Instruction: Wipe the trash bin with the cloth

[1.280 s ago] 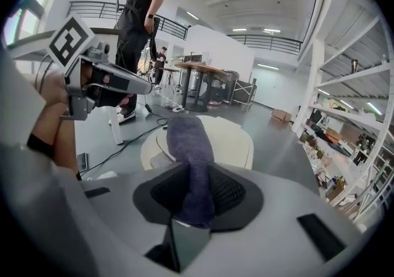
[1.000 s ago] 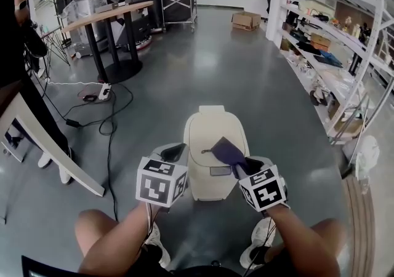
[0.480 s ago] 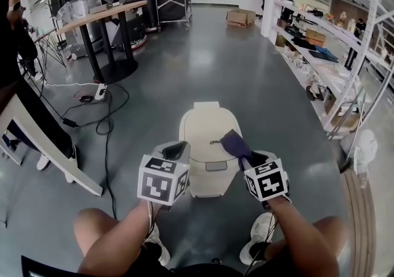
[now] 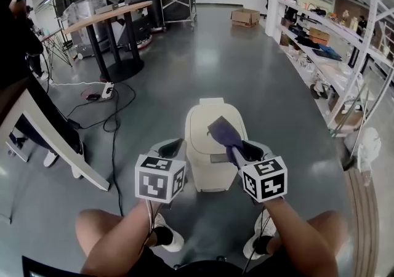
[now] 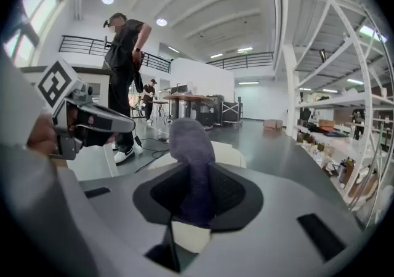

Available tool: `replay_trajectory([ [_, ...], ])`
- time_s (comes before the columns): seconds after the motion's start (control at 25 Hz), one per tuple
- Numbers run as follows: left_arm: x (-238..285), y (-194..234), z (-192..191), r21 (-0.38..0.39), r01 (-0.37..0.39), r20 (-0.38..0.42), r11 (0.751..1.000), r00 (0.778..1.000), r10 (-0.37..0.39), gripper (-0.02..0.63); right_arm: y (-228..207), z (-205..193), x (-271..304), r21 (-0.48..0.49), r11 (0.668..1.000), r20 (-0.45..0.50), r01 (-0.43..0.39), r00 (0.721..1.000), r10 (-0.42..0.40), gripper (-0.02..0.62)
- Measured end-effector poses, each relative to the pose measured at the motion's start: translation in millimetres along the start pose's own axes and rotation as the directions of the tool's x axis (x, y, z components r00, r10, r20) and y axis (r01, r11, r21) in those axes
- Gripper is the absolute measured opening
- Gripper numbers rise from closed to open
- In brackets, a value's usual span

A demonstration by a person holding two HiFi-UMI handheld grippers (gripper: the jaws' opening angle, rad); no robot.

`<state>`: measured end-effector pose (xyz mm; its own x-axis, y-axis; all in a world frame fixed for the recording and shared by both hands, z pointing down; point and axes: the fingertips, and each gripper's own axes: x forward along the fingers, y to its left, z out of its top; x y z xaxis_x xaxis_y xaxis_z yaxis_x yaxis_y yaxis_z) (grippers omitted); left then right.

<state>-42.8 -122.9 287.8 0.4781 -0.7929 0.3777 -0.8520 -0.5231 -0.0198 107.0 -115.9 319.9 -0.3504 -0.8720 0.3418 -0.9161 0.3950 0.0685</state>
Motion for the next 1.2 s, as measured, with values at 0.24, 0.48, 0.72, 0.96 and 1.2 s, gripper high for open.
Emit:
replay_trajectory([
  [0.24, -21.8, 10.6, -11.4, -0.032, -0.024, 0.030, 0.999, 0.999, 0.025, -0.003, 34.5, 6.9, -6.8, -0.039, 0.999, 0.015, -0.029, 0.999, 0.030, 0.100],
  [0.48, -22.9, 12.6, -15.0, -0.103, 0.013, 0.069, 0.995, 0.998, -0.006, -0.003, 56.8, 3.5, -19.6, -0.023, 1.000, 0.046, -0.005, 0.999, 0.006, 0.100],
  [0.72, -40.6, 4.0, -2.3, -0.025, -0.001, 0.138, 1.000, 0.990, 0.004, -0.003, 80.0, -3.0, -26.8, -0.040, 0.999, 0.084, 0.013, 0.996, -0.009, 0.100],
  [0.96, -43.9, 22.2, -21.1, -0.039, -0.005, 0.105, 0.999, 0.994, 0.009, -0.003, 121.0, -24.5, -16.4, -0.108, 0.993, 0.085, -0.050, 0.995, 0.059, 0.100],
  [1.2, -40.4, 50.2, -38.7, -0.062, -0.048, 0.085, 0.997, 0.995, 0.053, -0.003, 157.4, -43.7, 15.0, -0.210, 0.974, 0.012, -0.082, 0.996, 0.087, 0.100],
])
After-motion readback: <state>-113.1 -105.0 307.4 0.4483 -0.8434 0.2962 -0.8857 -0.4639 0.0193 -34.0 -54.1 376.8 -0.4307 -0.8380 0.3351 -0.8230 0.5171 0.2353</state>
